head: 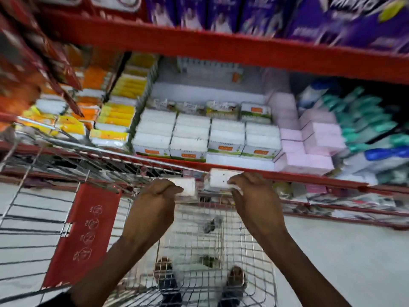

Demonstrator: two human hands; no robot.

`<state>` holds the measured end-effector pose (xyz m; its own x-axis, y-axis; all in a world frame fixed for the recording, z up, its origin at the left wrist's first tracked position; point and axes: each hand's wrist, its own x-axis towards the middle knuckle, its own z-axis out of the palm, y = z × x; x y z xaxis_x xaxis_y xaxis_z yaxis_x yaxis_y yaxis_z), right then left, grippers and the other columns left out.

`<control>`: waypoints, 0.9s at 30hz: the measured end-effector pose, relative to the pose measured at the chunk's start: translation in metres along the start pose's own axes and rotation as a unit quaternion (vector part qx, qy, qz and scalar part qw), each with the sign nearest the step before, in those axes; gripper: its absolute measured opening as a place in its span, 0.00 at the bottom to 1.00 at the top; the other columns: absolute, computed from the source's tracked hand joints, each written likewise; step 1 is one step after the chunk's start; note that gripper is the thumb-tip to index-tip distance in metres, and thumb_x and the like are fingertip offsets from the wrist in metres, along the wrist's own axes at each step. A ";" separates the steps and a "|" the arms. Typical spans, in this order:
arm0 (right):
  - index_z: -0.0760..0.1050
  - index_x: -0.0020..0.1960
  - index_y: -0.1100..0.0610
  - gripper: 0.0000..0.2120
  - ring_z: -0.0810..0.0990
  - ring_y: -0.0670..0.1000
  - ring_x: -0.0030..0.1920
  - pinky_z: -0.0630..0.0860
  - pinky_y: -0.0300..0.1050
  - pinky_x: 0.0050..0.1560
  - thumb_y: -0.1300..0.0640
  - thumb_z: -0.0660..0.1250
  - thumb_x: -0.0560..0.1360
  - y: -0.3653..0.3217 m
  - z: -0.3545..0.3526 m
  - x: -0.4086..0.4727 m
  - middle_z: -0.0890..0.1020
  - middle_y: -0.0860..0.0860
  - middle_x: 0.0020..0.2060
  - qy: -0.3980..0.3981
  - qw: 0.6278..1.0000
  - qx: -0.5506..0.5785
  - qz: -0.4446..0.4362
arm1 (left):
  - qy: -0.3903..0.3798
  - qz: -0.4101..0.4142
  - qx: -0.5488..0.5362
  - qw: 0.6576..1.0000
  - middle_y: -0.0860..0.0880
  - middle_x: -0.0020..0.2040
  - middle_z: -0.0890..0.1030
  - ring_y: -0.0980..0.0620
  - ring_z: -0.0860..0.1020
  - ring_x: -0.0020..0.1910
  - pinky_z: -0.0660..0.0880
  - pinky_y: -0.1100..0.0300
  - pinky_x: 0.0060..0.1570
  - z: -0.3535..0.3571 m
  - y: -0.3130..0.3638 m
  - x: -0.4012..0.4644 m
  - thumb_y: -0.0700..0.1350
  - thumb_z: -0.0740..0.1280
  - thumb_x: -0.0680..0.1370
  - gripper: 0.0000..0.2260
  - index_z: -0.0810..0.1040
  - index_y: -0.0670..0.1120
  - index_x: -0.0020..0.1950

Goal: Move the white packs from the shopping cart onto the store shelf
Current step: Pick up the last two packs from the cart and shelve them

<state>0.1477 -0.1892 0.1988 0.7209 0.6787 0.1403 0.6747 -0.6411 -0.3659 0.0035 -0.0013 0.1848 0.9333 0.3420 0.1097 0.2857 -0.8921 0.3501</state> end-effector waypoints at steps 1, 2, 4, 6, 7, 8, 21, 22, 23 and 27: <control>0.81 0.51 0.52 0.13 0.80 0.55 0.51 0.79 0.48 0.48 0.64 0.73 0.68 0.004 -0.011 0.002 0.83 0.50 0.47 0.014 1.000 0.000 0.001 | 0.017 0.010 -0.004 1.000 0.46 0.47 0.83 0.44 0.81 0.46 0.82 0.51 0.46 -0.008 0.008 0.006 0.29 0.72 0.68 0.16 0.83 0.43 0.54; 0.81 0.52 0.53 0.12 0.79 0.54 0.51 0.78 0.47 0.48 0.63 0.73 0.70 0.011 -0.023 0.005 0.83 0.49 0.48 0.032 0.999 0.001 0.005 | 0.033 0.023 -0.009 0.999 0.47 0.47 0.83 0.45 0.81 0.46 0.82 0.51 0.46 -0.014 0.017 0.016 0.30 0.72 0.70 0.15 0.83 0.43 0.54; 0.80 0.53 0.53 0.11 0.79 0.54 0.51 0.78 0.47 0.50 0.63 0.71 0.72 0.024 -0.037 0.009 0.82 0.50 0.48 0.055 0.998 0.013 0.012 | 0.056 0.040 -0.019 0.997 0.47 0.48 0.83 0.45 0.81 0.47 0.82 0.50 0.47 -0.020 0.031 0.032 0.31 0.72 0.70 0.15 0.83 0.43 0.55; 0.80 0.53 0.54 0.10 0.78 0.54 0.51 0.77 0.46 0.50 0.63 0.71 0.73 0.038 -0.046 0.014 0.82 0.50 0.49 0.071 0.997 0.009 0.021 | 0.073 0.055 -0.028 0.995 0.46 0.48 0.83 0.45 0.81 0.47 0.82 0.50 0.46 -0.020 0.045 0.051 0.31 0.72 0.70 0.15 0.83 0.43 0.55; 0.80 0.53 0.54 0.09 0.78 0.54 0.51 0.77 0.46 0.50 0.63 0.71 0.73 0.046 -0.049 0.018 0.82 0.50 0.48 0.077 0.997 0.004 0.029 | 0.078 0.064 -0.034 0.994 0.46 0.48 0.83 0.45 0.81 0.47 0.82 0.49 0.46 -0.019 0.053 0.061 0.31 0.72 0.70 0.15 0.83 0.42 0.55; 0.80 0.53 0.54 0.10 0.78 0.54 0.51 0.77 0.47 0.50 0.63 0.71 0.73 0.053 -0.050 0.021 0.82 0.51 0.48 0.079 0.996 0.001 0.036 | 0.080 0.070 -0.040 0.994 0.46 0.48 0.83 0.45 0.81 0.48 0.82 0.48 0.47 -0.016 0.061 0.071 0.30 0.71 0.71 0.15 0.83 0.42 0.55; 0.80 0.51 0.57 0.15 0.78 0.56 0.50 0.77 0.47 0.49 0.69 0.70 0.68 0.102 -0.011 0.059 0.82 0.53 0.47 0.045 0.997 -0.009 0.065 | 0.023 0.066 -0.007 0.998 0.48 0.52 0.82 0.47 0.80 0.53 0.82 0.49 0.52 0.047 0.078 0.137 0.28 0.68 0.71 0.19 0.82 0.45 0.57; 0.80 0.51 0.56 0.15 0.78 0.56 0.50 0.77 0.47 0.49 0.69 0.71 0.68 0.103 -0.007 0.060 0.82 0.53 0.47 0.035 0.997 -0.015 0.063 | 0.018 0.065 -0.003 0.998 0.48 0.52 0.83 0.46 0.80 0.53 0.82 0.49 0.52 0.050 0.078 0.138 0.28 0.68 0.71 0.19 0.82 0.45 0.57; 0.80 0.52 0.56 0.15 0.78 0.56 0.50 0.77 0.47 0.49 0.69 0.71 0.68 0.104 -0.004 0.061 0.82 0.53 0.47 0.026 0.997 -0.022 0.063 | 0.012 0.064 0.002 0.998 0.47 0.51 0.83 0.46 0.80 0.52 0.82 0.50 0.52 0.054 0.078 0.138 0.28 0.69 0.70 0.19 0.82 0.45 0.57; 0.80 0.51 0.55 0.18 0.79 0.55 0.49 0.78 0.46 0.48 0.70 0.72 0.66 0.108 0.006 0.062 0.82 0.52 0.47 0.014 0.997 -0.042 0.067 | -0.008 0.055 0.012 0.998 0.47 0.52 0.83 0.46 0.80 0.53 0.82 0.49 0.53 0.066 0.078 0.141 0.27 0.69 0.70 0.20 0.82 0.44 0.57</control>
<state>0.2648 -0.2141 0.1620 0.8094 0.5744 0.1218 0.5812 -0.7541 -0.3059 0.1717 -0.0422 0.1663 0.9626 0.2372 0.1311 0.1867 -0.9310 0.3136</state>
